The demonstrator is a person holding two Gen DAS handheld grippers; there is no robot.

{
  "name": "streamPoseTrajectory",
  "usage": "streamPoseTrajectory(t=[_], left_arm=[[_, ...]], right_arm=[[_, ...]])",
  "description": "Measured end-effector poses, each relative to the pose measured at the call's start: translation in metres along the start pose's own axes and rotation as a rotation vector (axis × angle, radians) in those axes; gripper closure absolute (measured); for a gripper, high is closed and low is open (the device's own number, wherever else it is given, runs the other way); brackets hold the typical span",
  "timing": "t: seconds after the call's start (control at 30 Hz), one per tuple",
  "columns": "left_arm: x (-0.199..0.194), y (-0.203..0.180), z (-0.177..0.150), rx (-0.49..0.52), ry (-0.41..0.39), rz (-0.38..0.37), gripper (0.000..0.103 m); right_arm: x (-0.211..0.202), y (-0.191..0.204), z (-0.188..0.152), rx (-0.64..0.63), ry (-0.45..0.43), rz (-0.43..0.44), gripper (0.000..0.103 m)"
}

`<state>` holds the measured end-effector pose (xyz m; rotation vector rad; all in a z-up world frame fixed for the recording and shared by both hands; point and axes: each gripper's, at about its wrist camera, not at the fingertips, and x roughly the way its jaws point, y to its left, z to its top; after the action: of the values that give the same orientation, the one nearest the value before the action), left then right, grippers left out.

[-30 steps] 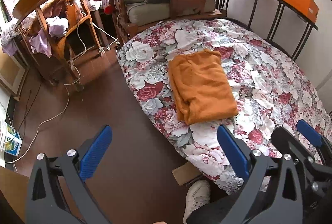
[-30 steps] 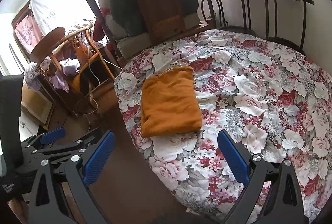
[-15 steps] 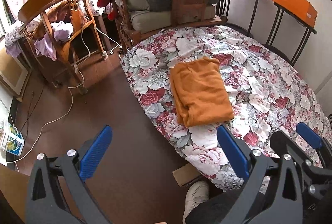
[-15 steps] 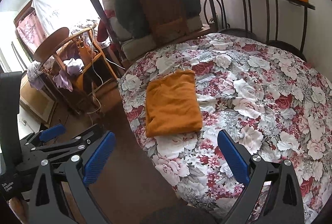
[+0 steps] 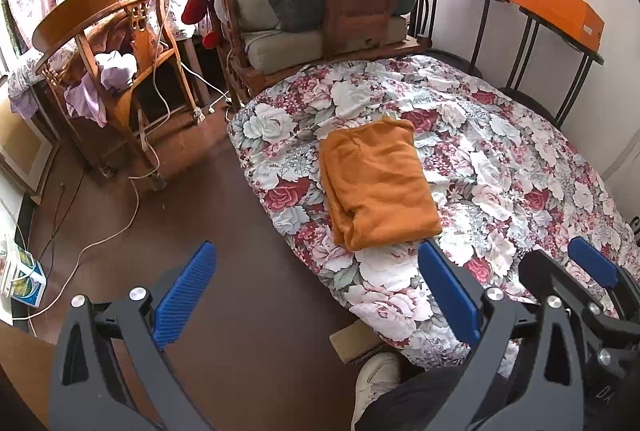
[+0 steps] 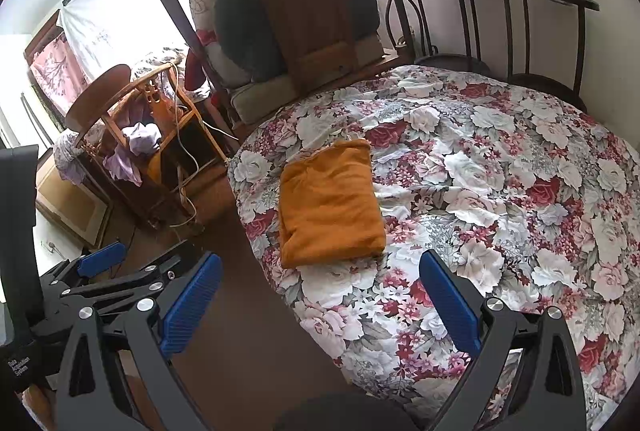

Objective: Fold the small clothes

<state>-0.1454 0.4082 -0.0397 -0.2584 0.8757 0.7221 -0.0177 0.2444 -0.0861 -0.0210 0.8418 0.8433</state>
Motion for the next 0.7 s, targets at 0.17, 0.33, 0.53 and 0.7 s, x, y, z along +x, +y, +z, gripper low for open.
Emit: streamPoseTrajectory(t=[0.17,0.33,0.53,0.7], left_arm=[[-0.0005,-0.0011,-0.0019,0.001,0.001,0.008,0.005],[0.0016,-0.0003,-0.0046,-0.002,0.008,0.007,0.005],[0.0015,-0.0004,-0.0051,-0.001,0.008,0.009,0.005],[0.0015,-0.0003,-0.0046,-0.002,0.008,0.007,0.005]], right_arm=[[0.0007,0.0008,-0.0008,0.004,0.002,-0.006,0.004],[0.0009,0.0009,-0.0003,0.004,0.002,-0.006,0.004],[0.0012,0.001,-0.0002,0.004,0.003,-0.006,0.004],[0.0013,0.0011,-0.0002,0.004,0.003,-0.006,0.004]])
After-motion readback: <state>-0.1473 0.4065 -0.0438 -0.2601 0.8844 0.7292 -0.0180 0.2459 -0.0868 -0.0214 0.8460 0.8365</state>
